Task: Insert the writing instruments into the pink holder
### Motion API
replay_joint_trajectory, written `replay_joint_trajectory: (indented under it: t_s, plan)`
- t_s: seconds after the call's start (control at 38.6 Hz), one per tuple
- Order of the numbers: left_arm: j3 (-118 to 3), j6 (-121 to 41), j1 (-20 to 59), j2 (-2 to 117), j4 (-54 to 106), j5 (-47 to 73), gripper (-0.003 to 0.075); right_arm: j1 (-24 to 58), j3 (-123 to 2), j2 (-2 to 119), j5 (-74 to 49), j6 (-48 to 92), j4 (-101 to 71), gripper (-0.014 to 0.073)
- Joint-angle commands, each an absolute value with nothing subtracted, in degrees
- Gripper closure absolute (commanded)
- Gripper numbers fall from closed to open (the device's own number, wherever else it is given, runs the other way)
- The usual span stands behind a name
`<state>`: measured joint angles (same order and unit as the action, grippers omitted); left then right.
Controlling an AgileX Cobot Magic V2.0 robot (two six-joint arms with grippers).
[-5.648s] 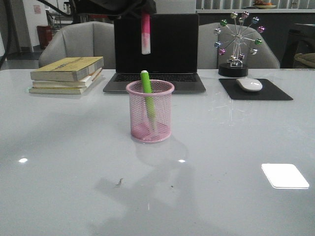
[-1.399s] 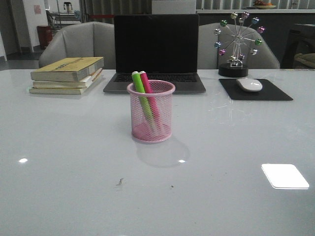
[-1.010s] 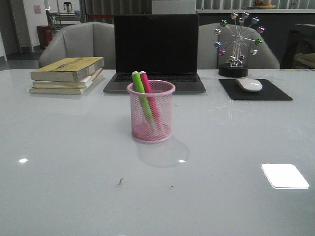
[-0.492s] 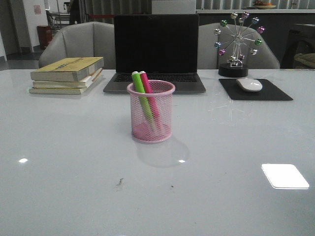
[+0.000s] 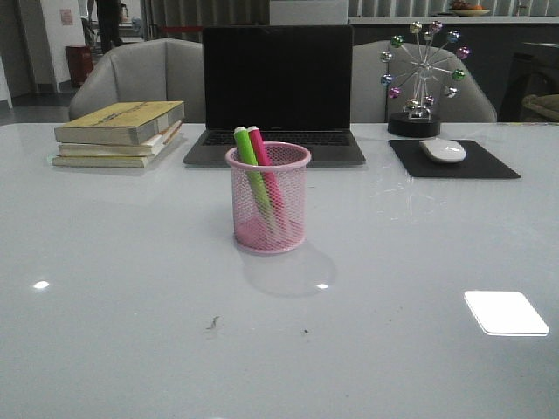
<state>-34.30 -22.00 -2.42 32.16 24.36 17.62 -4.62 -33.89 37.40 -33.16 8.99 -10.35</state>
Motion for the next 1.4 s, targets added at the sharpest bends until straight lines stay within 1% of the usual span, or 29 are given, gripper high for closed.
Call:
replay_joint_trajectory:
  t_s: [0.0, 0.13, 0.23, 0.36, 0.57, 0.67, 0.96, 1.09, 1.17, 1.37]
  plan:
    - [-35.8, -21.87, -2.41, 32.19, 25.48, 14.28, 0.0337, -4.97, -32.99, 34.0, -17.08, 9.35, -10.82, 0.0573]
    - [-35.8, -21.87, -2.41, 32.19, 25.48, 15.29, 0.0337, -4.97, -27.9, 28.85, -3.77, 9.35, -10.77, 0.0573]
    - [-35.8, -21.87, -2.41, 32.19, 25.48, 15.54, 0.0337, -4.97, -23.8, 24.67, 0.0, 9.35, -9.21, 0.0573]
    - [-35.8, -21.87, -2.41, 32.19, 25.48, 15.63, 0.0337, -4.97, -17.11, 18.49, 0.45, 9.35, -5.54, 0.0573]
    - [-35.8, -21.87, -2.41, 32.19, 25.48, 15.67, 0.0337, -4.97, -7.87, 9.87, 0.84, 9.35, -5.54, 0.0573]
    - [-35.8, -21.87, -2.41, 32.19, 25.48, 15.67, 0.0337, -4.97, -4.9, 7.4, 0.89, 9.35, -5.54, 0.0573]
    - [-35.8, -21.87, -2.41, 32.19, 25.48, 15.67, 0.0337, -4.97, 0.0, 5.76, 0.78, 9.35, -5.9, 0.0573]
    - [-35.8, -21.87, -2.41, 32.19, 25.48, 15.67, 0.0337, -4.97, 1.87, 4.45, 0.55, 9.35, -9.32, 0.0573]
    - [-35.8, -21.87, -2.41, 32.19, 25.48, 15.67, 0.0337, -4.97, 1.81, 3.71, -1.72, 9.35, -12.33, 0.0573]
    - [-35.8, -21.87, -2.41, 32.19, 25.48, 15.76, 0.0337, -4.97, 1.81, 3.28, -1.83, 9.35, -12.98, 0.0573]
